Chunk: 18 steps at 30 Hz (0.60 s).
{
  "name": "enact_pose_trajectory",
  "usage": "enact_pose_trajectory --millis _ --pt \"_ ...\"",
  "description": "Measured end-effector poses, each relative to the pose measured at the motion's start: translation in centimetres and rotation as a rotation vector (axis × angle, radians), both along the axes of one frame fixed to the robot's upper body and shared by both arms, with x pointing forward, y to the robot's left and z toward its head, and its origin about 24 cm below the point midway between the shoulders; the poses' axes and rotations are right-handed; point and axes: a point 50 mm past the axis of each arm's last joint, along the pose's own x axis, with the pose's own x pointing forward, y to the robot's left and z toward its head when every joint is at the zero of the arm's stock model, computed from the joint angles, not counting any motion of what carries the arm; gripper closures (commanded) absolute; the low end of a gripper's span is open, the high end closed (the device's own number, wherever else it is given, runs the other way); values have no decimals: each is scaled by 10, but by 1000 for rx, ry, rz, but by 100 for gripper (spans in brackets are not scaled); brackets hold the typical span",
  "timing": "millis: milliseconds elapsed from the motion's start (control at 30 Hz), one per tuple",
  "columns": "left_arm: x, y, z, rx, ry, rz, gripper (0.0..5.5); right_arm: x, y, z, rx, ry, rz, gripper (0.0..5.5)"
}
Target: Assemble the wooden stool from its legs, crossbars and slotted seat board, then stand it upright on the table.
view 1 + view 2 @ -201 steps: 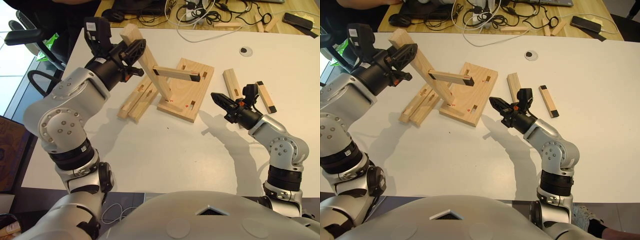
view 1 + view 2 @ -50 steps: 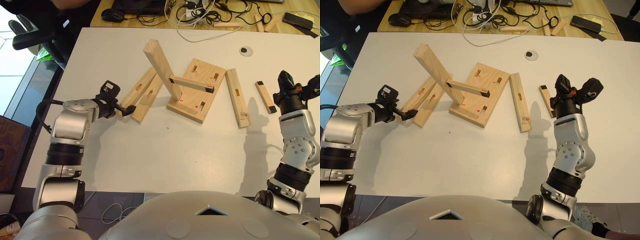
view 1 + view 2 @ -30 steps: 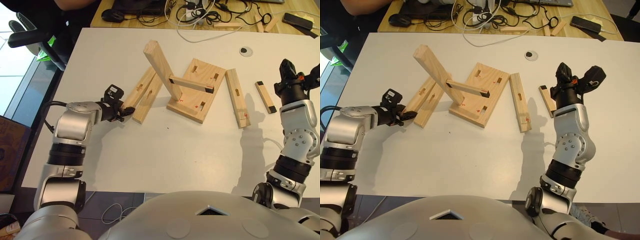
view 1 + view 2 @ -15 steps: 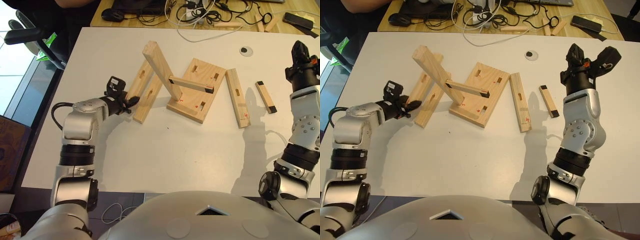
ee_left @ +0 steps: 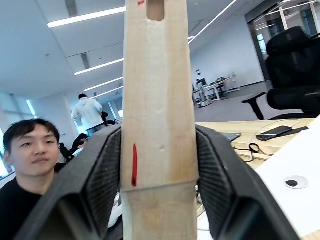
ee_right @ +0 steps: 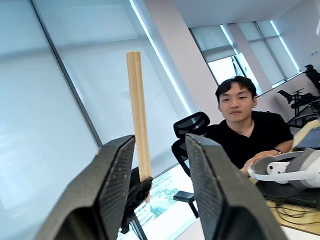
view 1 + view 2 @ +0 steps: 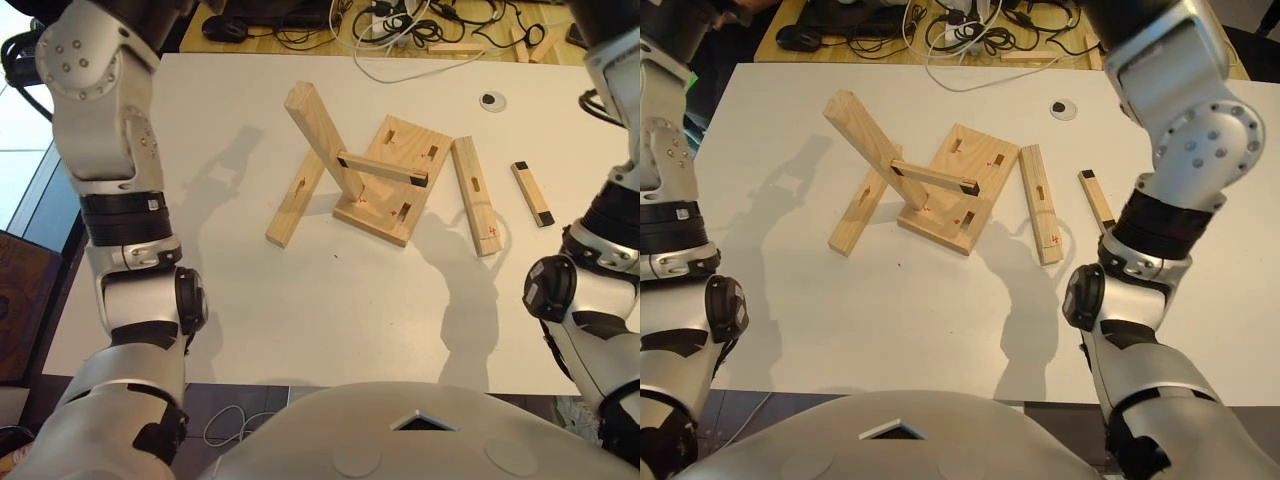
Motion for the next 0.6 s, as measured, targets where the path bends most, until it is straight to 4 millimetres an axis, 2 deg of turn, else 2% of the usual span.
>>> enact_pose_trajectory --millis 67,133,200,300,367,600 --pt "-5 -15 -3 51 -35 -69 344 4 14 5 20 1 47 292" --pt "-10 -25 -10 86 -43 -122 344 7 25 11 26 -12 74 288" --pt "-12 -27 -17 110 -40 -135 344 10 29 14 14 -22 71 287" --pt "-17 -32 -22 126 -49 -164 344 12 31 14 1 -37 64 235" --pt "-21 -36 -29 152 -47 -186 344 11 32 21 14 -76 78 211" --pt "-24 -37 -39 186 -52 -186 344 12 31 22 -3 -92 79 336"
